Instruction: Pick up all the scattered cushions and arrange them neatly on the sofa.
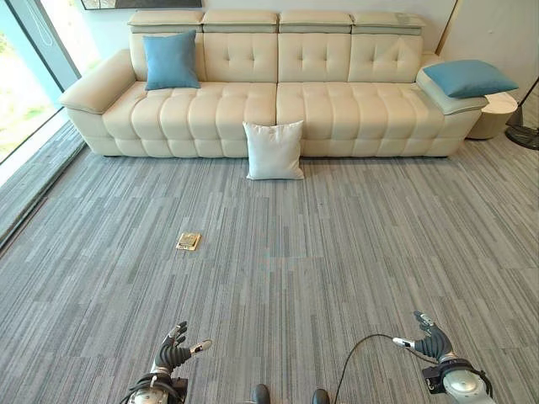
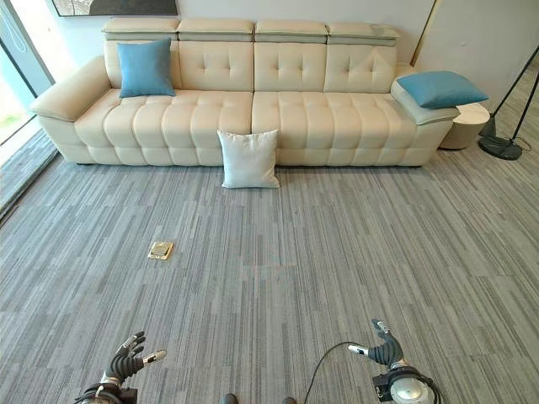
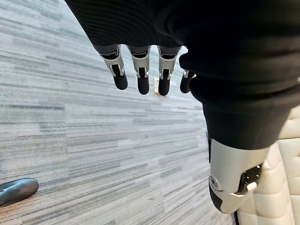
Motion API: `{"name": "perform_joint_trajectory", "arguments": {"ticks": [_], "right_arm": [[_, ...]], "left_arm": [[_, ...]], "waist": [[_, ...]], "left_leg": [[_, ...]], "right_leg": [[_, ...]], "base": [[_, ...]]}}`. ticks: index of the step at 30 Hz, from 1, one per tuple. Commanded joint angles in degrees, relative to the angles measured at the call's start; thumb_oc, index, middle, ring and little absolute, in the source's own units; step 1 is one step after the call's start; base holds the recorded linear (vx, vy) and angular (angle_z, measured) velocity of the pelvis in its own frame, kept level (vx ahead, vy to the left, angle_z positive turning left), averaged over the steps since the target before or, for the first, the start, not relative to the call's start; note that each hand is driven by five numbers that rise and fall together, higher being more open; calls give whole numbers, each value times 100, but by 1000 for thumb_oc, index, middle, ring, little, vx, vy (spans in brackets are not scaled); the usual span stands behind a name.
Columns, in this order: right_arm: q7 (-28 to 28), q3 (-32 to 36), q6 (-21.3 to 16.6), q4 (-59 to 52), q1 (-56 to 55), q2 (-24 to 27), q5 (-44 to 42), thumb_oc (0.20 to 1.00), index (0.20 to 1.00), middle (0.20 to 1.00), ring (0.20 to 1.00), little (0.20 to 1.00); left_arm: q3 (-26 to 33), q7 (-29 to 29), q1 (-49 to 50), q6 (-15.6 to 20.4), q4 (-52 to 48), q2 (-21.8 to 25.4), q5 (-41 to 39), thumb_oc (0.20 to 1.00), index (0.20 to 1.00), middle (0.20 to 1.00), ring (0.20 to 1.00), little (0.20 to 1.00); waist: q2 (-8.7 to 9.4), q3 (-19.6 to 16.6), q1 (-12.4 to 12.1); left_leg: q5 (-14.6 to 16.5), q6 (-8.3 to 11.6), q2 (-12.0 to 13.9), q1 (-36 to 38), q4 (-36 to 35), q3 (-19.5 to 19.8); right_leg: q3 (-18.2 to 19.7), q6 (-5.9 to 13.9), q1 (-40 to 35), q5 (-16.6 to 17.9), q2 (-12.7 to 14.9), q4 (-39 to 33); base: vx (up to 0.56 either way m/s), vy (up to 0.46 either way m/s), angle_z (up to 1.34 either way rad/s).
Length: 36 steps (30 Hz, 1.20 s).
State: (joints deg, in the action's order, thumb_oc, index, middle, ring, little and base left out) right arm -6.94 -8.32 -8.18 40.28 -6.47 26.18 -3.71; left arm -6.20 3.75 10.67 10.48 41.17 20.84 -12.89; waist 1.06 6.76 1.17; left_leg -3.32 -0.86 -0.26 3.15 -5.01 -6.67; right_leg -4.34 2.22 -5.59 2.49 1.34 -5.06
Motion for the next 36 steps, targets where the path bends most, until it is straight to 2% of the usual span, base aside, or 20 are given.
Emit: {"name": "perform_joint_trajectory", "arguments": {"ticks": [1, 12, 24, 29, 32, 34, 36], "right_arm": [[-100, 72, -83, 61, 274, -10, -231, 1000, 1000, 1000, 1000, 1000], [-126, 152, -66, 37, 193, -19, -263, 1000, 1000, 1000, 1000, 1000], [-217, 117, -19, -7, 450, 35, -248, 1000, 1000, 1000, 1000, 1000], [-221, 177, -15, -138, 503, 63, -214, 1000, 1000, 1000, 1000, 1000], [-194, 226, -28, -319, 502, 53, -268, 1000, 1000, 1000, 1000, 1000], [-188, 219, -44, -407, 521, 47, -289, 1000, 1000, 1000, 1000, 1000], [-166, 199, -34, -429, 517, 87, -276, 1000, 1000, 1000, 1000, 1000]], "left_arm": [[94, 23, -373, 164, 43, 139, -167, 1000, 1000, 1000, 1000, 1000], [-27, 18, -375, 120, -90, 115, -83, 1000, 1000, 1000, 1000, 1000], [-20, 67, -441, 143, -368, 253, -195, 1000, 1000, 1000, 1000, 1000], [64, 66, -417, 156, -495, 346, -249, 1000, 1000, 1000, 1000, 1000], [154, 93, -411, 150, -539, 372, -336, 1000, 1000, 1000, 1000, 1000], [155, 129, -476, 143, -474, 378, -308, 1000, 1000, 1000, 1000, 1000], [183, 163, -481, 165, -455, 350, -292, 1000, 1000, 1000, 1000, 1000]], "waist": [[122, -19, -14], [122, 7, -32], [281, 237, -224], [343, 353, -297], [319, 515, -246], [249, 618, -196], [197, 668, -136]], "left_leg": [[605, 230, 89, 303, 1, -84], [646, 189, 67, 297, 63, -84], [1010, 29, -29, -494, 976, 6], [1234, -125, -135, -646, 1268, 65], [1356, -258, -183, -559, 1328, 98], [1430, -312, -183, -452, 1344, 142], [1499, -315, -215, -171, 1239, 212]], "right_leg": [[10, 381, -17, -357, 209, 80], [4, 386, 13, -420, 228, 204], [-46, 458, 455, -536, 422, 715], [-19, 628, 771, -521, 537, 1354], [82, 734, 1205, -210, 598, 2286], [143, 727, 1557, -160, 531, 2847], [92, 632, 1849, -247, 383, 2855]], "base": [[0, 0, 0], [17, 12, 0], [15, 54, 1], [63, 124, -2], [72, 136, -1], [127, 125, -3], [243, 69, -4]]}}
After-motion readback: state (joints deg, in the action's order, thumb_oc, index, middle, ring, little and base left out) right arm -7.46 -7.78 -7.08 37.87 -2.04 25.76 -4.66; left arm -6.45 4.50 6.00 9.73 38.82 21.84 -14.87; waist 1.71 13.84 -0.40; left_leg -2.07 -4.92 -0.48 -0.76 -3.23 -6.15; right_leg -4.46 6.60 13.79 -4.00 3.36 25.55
